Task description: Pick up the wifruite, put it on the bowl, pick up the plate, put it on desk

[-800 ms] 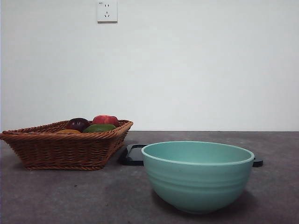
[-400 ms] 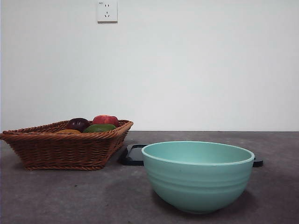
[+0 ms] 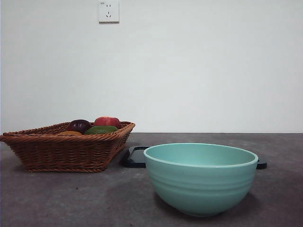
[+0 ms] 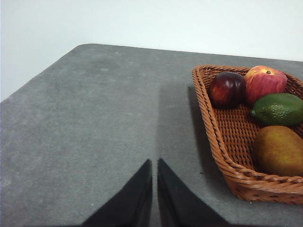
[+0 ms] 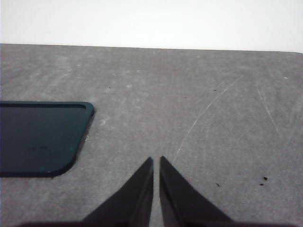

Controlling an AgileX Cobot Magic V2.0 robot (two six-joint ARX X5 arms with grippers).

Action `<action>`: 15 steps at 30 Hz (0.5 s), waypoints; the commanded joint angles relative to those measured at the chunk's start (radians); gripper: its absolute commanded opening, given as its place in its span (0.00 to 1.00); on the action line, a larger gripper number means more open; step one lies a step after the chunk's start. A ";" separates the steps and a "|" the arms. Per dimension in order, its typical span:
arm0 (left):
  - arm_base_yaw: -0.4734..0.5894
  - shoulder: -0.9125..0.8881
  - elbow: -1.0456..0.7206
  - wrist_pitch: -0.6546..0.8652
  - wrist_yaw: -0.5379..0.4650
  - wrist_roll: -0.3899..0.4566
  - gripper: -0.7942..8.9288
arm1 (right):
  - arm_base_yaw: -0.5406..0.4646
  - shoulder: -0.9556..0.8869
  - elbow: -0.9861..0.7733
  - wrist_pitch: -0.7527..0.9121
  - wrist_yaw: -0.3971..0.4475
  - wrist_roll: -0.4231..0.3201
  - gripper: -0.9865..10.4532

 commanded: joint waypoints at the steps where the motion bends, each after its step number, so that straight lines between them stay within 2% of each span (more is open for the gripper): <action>1: -0.001 -0.002 -0.021 -0.005 -0.003 0.011 0.10 | -0.002 -0.001 -0.005 -0.005 0.002 0.008 0.10; 15: -0.001 -0.002 -0.021 -0.005 -0.003 0.011 0.10 | -0.002 -0.001 -0.005 0.014 0.002 0.008 0.10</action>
